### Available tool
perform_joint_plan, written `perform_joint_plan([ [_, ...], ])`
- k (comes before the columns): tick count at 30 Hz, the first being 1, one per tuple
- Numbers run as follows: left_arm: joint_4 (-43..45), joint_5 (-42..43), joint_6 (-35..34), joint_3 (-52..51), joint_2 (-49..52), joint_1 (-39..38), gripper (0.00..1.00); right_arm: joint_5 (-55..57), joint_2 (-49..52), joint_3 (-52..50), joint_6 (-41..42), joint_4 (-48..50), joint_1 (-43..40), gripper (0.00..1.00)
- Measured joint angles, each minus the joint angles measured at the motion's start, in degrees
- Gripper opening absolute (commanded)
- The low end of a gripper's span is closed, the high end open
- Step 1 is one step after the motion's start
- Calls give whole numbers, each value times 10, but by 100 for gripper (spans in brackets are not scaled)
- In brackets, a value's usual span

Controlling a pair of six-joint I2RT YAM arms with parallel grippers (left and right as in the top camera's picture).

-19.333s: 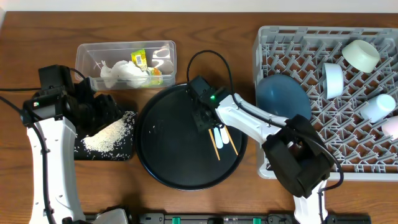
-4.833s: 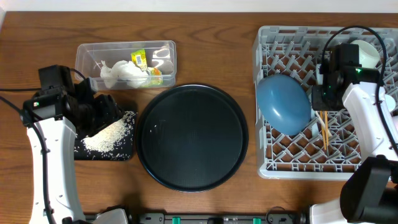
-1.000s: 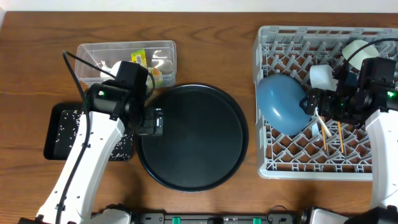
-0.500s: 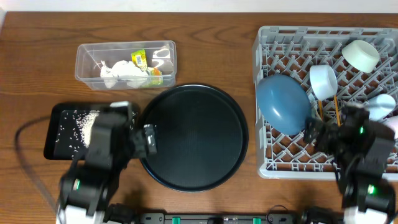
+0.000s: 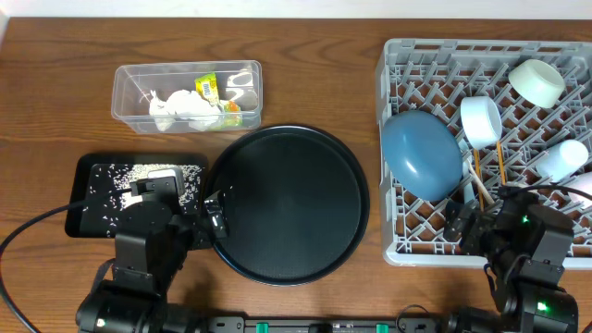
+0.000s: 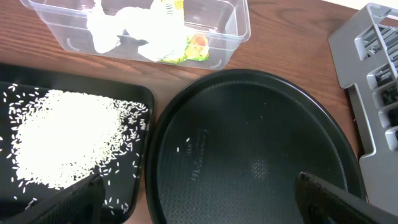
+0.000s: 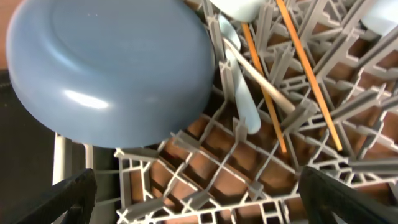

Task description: Sort waste into correct bins and load items into the dishwasher rack

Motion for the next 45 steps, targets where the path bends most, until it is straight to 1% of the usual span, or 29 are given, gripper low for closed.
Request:
perform_joint_plan([
  [16, 0, 0, 0, 0, 0, 0, 98, 2, -5, 0, 0, -22, 0, 99],
  [19, 0, 0, 0, 0, 0, 0, 98, 2, -29, -1, 0, -29, 0, 99],
  [24, 0, 0, 0, 0, 0, 0, 98, 4, -102, -19, 0, -23, 14, 99],
  [26, 0, 0, 0, 0, 0, 0, 98, 5, -142, -41, 0, 4, 31, 99],
  [30, 0, 0, 0, -1, 0, 0, 98, 6, -226, -103, 0, 96, 62, 99],
  [33, 0, 0, 0, -1, 0, 0, 98, 9, -296, -165, -2, 190, 73, 99],
  [34, 0, 0, 0, -2, 0, 0, 98, 8, -308, -178, -4, 208, 75, 99],
  [35, 0, 0, 0, -2, 0, 0, 98, 8, -321, -200, -7, 253, 77, 99],
  [39, 0, 0, 0, -2, 0, 0, 98, 12, -328, -244, -32, 368, 85, 99],
  [41, 0, 0, 0, -2, 0, 0, 98, 15, -329, -265, -58, 423, 92, 99],
  [45, 0, 0, 0, -2, 0, 0, 98, 20, -331, -303, -111, 490, 96, 99],
])
